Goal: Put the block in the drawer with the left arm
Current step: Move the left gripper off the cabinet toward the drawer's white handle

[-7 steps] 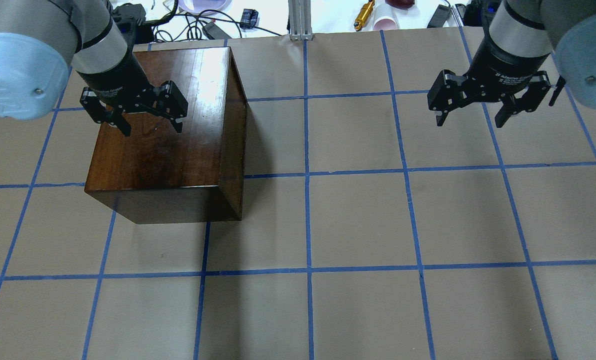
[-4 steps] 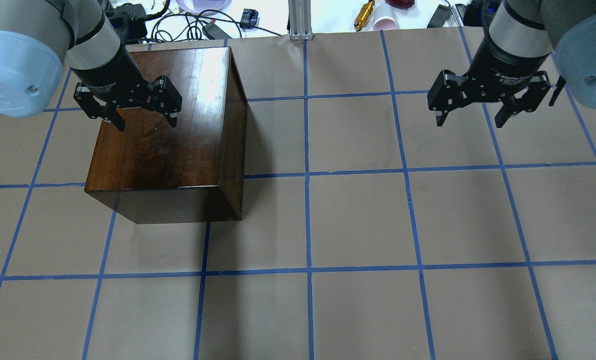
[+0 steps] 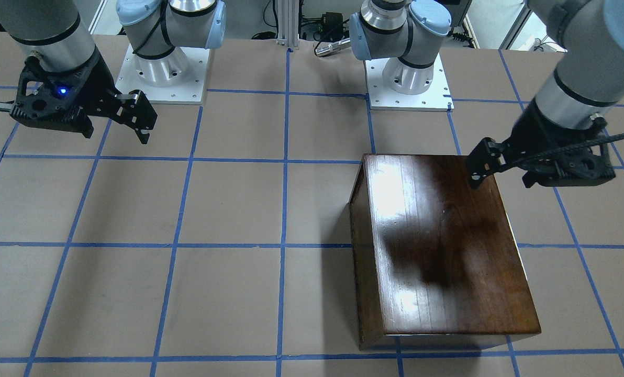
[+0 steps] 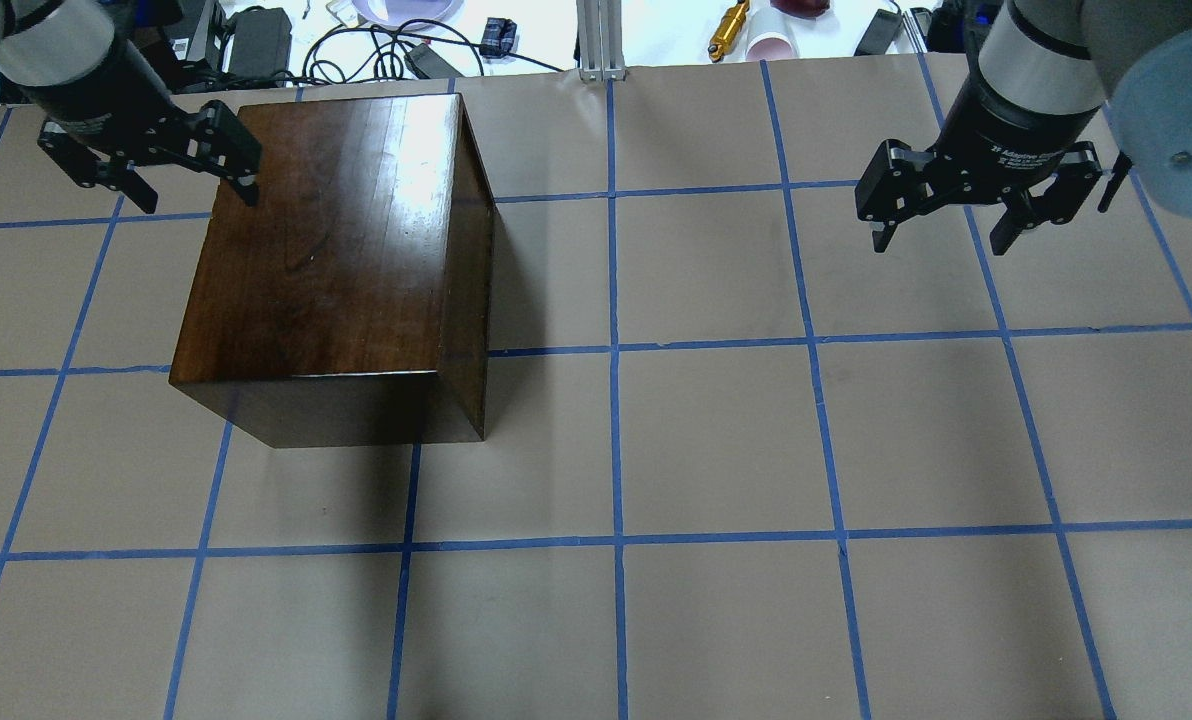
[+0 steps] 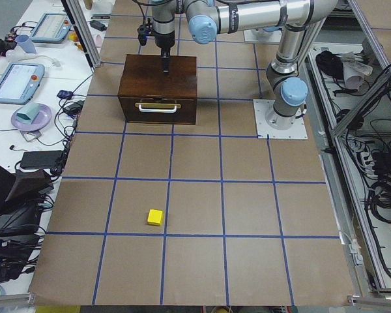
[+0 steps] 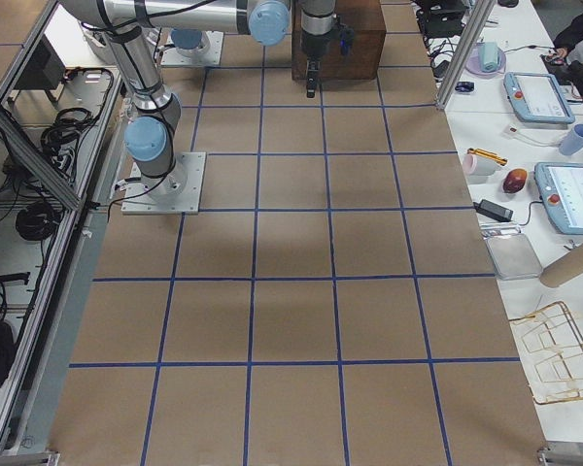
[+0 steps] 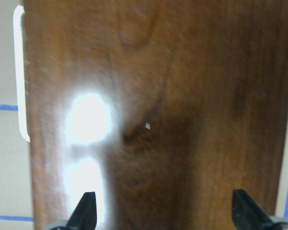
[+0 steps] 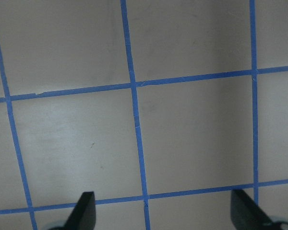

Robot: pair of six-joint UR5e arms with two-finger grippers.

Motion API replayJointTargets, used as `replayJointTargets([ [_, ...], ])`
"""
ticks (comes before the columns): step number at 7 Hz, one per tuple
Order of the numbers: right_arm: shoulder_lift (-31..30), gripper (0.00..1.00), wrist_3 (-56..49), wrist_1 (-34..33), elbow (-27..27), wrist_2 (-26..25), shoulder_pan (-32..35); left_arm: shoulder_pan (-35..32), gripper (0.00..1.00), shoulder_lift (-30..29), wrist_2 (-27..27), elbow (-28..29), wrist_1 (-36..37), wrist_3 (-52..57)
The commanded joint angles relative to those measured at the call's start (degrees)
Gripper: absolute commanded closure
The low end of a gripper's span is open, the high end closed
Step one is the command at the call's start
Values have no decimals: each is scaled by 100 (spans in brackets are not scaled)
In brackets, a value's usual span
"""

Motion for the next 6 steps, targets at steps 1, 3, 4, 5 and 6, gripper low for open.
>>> replayJointTargets([
  [1, 0, 0, 0, 0, 9, -9, 2, 838, 0, -333, -31, 398, 13, 1215],
  [3, 0, 0, 0, 0, 0, 0, 2, 1480, 0, -833, -545, 487, 310, 1928],
  [4, 0, 0, 0, 0, 9, 0, 2, 1604, 0, -1062, -610, 487, 486, 2097],
  [5, 0, 0, 0, 0, 0, 0, 2, 1606, 0, -1221, -768, 487, 497, 2099],
  [6, 0, 0, 0, 0, 0, 0, 2, 1606, 0, -1362, -1135, 453, 488, 2099],
])
